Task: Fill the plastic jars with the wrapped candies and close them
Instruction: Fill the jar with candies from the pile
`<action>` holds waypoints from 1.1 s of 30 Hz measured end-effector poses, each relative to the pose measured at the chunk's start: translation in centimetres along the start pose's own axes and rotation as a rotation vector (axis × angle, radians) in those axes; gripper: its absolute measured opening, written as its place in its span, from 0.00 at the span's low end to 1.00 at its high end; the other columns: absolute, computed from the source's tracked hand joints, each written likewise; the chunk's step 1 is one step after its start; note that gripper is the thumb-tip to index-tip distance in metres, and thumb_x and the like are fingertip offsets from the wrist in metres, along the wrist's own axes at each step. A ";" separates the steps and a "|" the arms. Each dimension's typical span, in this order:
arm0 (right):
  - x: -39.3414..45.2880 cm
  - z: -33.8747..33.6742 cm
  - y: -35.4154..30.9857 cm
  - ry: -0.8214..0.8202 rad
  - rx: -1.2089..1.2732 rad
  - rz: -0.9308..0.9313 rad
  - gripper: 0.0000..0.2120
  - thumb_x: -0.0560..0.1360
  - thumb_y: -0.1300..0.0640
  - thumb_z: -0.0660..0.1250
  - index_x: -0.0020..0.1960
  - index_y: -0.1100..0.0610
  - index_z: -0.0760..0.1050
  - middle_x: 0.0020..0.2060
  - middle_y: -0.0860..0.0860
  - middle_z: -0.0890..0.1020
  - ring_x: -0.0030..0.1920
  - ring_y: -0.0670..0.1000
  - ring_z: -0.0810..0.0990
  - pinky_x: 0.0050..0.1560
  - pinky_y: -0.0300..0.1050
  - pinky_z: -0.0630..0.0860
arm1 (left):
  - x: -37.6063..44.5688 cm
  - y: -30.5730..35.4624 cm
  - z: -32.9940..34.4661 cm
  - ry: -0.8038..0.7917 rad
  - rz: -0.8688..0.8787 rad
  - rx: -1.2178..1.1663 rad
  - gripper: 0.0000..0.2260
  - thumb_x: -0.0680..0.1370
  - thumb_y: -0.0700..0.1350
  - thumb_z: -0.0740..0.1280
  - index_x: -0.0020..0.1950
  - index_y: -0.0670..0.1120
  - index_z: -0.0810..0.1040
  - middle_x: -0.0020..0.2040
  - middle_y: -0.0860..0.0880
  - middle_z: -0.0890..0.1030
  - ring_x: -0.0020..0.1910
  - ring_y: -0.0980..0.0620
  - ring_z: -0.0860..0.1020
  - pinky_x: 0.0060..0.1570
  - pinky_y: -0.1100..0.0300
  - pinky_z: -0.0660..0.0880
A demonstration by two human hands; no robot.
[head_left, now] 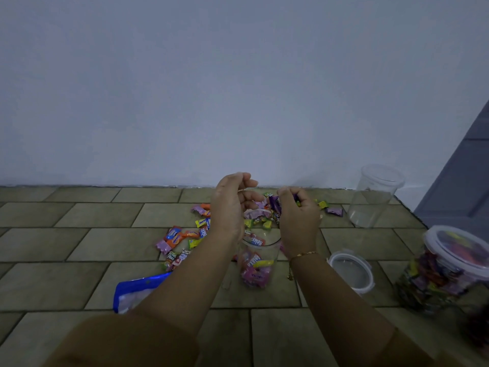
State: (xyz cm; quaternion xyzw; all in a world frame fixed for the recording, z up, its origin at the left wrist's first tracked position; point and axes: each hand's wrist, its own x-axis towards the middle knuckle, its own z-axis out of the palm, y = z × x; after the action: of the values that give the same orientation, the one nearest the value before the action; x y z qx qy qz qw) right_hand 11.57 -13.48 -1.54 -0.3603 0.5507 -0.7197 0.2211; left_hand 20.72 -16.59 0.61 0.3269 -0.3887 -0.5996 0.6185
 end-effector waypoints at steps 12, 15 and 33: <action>-1.2 0.2 0.5 -0.074 -0.083 -0.131 0.13 0.75 0.60 0.65 0.34 0.50 0.75 0.28 0.44 0.75 0.32 0.41 0.72 0.35 0.39 0.70 | 0.2 -0.2 -0.1 0.016 -0.011 -0.043 0.10 0.81 0.42 0.57 0.43 0.42 0.74 0.33 0.48 0.77 0.25 0.54 0.75 0.24 0.64 0.69; -1.9 0.4 0.8 -0.144 -0.133 -0.167 0.10 0.76 0.58 0.65 0.37 0.52 0.77 0.31 0.45 0.78 0.35 0.43 0.75 0.38 0.41 0.71 | 0.2 -0.3 -0.2 0.022 -0.018 -0.071 0.10 0.81 0.42 0.57 0.42 0.42 0.74 0.32 0.49 0.78 0.26 0.54 0.74 0.25 0.63 0.70; -2.5 -0.3 2.1 -0.305 -0.059 -0.235 0.14 0.69 0.41 0.64 0.52 0.44 0.71 0.39 0.45 0.79 0.42 0.46 0.78 0.45 0.43 0.76 | 1.4 0.1 -1.7 0.130 -0.251 -0.494 0.10 0.78 0.46 0.60 0.41 0.43 0.75 0.33 0.48 0.77 0.28 0.53 0.75 0.28 0.64 0.74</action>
State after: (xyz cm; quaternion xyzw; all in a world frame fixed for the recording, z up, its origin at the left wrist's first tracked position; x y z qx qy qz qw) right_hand 12.79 -12.09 -4.31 -0.5334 0.4857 -0.6612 0.2059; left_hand 22.26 -18.07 -0.03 0.2496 -0.1469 -0.7257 0.6241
